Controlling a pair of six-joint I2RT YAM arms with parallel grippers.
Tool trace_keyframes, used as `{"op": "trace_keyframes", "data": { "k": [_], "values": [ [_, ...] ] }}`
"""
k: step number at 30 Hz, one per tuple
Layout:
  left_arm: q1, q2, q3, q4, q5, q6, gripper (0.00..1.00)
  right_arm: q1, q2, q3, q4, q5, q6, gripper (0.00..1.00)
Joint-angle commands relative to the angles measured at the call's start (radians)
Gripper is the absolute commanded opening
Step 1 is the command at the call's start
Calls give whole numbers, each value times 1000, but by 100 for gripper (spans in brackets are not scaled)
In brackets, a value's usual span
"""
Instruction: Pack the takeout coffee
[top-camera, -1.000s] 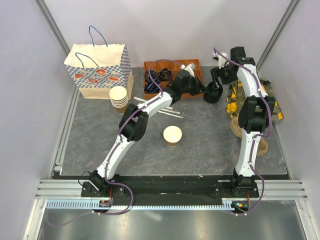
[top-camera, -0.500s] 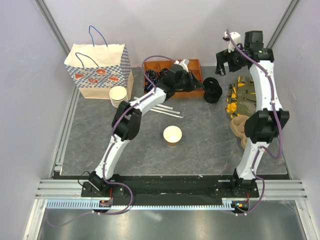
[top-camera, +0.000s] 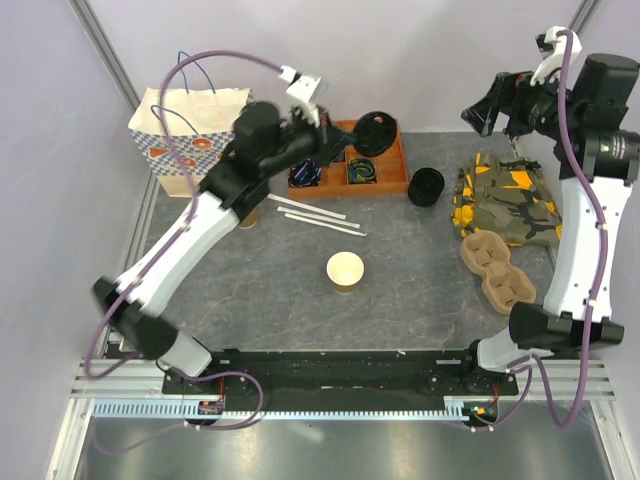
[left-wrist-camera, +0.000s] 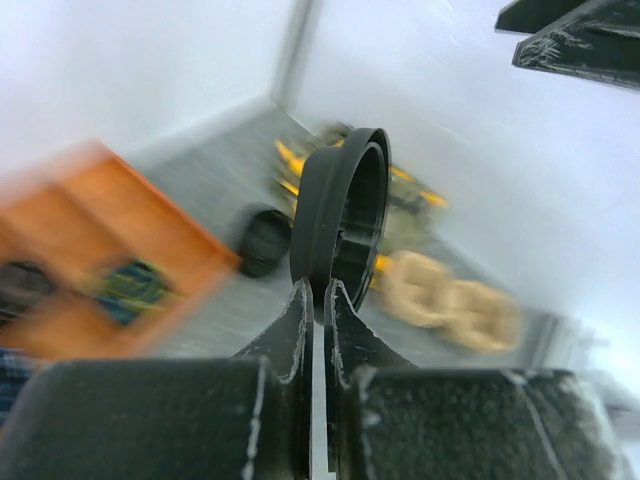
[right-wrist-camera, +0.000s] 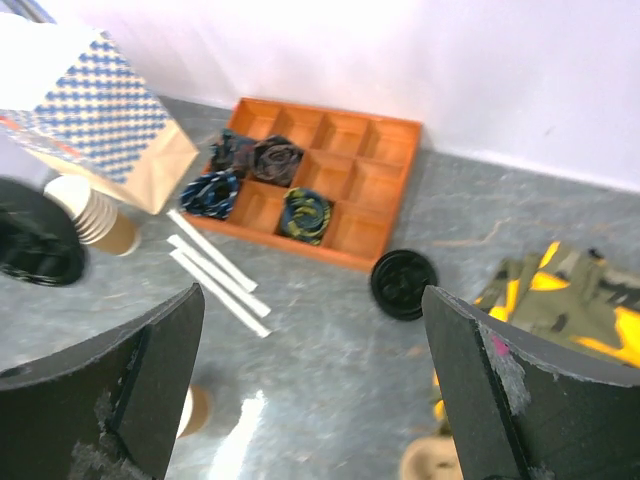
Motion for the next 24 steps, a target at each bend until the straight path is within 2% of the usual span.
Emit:
{"op": "trace_keyframes", "data": {
  "k": [1,2,3,4,5,6,7,8,9,10,11,13,14,17,20,24],
  "values": [
    [-85,-215,-234,40,-206,638,2,-31,-65,-73,-21,-76,87,98],
    [-99,-261,-363,98,-256,722,2,-36,-68,-67,-39,-82,87,98],
    [-139,-362,-426,150,-263,809,2,-48,-76,-64,-78,-106,90,98],
    [-157,-402,-492,300,-301,1007,2,-52,-82,-67,-96,-129,102,98],
    [-179,-448,-626,374,-327,1107,2,-57,-87,-87,-115,-160,105,98],
    [-208,-514,-688,439,-327,1202,2,-57,-103,-109,-131,-180,114,98],
    [-222,-545,-748,515,-324,1394,2,-57,-117,-142,-130,-239,136,98],
    [-232,-568,-866,653,-307,1487,2,-59,-145,-215,-129,-273,144,98],
    [-246,-591,-917,724,-300,1578,2,-57,-157,-257,-121,-308,157,98],
    [-251,-597,-965,785,-289,1736,2,-57,-168,-298,-116,-383,180,98],
    [-252,-594,-1052,920,-267,1806,2,-59,-191,-377,-112,-410,193,97],
    [-256,-575,-1123,1032,-232,1969,2,-57,-214,-451,-83,-456,214,95],
    [-256,-564,-1173,1120,-208,2005,2,-54,-231,-505,-72,-458,235,93],
    [-263,-518,-1235,1250,-175,2092,2,3,-233,-545,-21,-415,248,91],
    [-262,-469,-1278,1364,-134,2143,2,149,-214,-555,34,-341,292,88],
    [-263,-390,-1290,1432,-126,2224,2,262,-194,-588,154,-246,397,78]
  ]
}}
